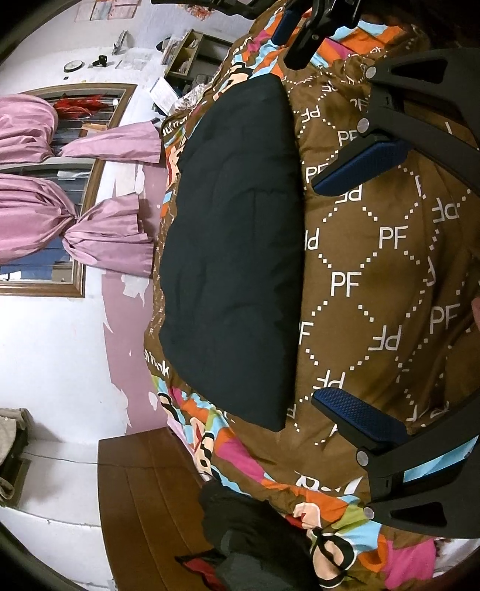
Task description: Fold large clothes
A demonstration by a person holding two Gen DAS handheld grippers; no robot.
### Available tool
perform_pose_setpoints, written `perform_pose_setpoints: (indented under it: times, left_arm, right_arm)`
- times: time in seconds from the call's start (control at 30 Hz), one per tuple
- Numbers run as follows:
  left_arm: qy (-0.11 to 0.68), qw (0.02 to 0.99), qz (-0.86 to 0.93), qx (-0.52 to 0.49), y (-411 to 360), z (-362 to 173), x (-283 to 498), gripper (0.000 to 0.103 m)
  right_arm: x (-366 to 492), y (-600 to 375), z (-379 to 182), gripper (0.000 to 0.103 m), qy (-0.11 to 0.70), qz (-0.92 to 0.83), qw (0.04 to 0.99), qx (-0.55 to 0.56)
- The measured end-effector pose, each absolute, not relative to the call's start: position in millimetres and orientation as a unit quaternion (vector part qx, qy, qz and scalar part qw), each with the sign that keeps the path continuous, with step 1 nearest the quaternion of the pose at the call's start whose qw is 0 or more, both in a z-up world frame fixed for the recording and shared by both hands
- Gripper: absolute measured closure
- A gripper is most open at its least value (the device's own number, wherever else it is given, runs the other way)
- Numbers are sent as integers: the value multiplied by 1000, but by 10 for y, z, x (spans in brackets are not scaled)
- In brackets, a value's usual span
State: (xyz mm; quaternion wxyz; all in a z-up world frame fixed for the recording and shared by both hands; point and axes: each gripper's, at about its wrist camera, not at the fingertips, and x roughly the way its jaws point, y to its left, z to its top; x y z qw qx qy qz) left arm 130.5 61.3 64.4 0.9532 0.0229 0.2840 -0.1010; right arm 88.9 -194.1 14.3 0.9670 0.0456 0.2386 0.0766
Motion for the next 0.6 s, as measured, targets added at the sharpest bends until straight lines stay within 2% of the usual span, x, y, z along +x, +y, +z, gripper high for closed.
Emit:
perform_pose_setpoints:
  times: [0.6]
  left_arm:
    - [288,952,-99,28,587,587,1297,1]
  right_arm:
    - [886,-1928,92,0,242,76,966,47]
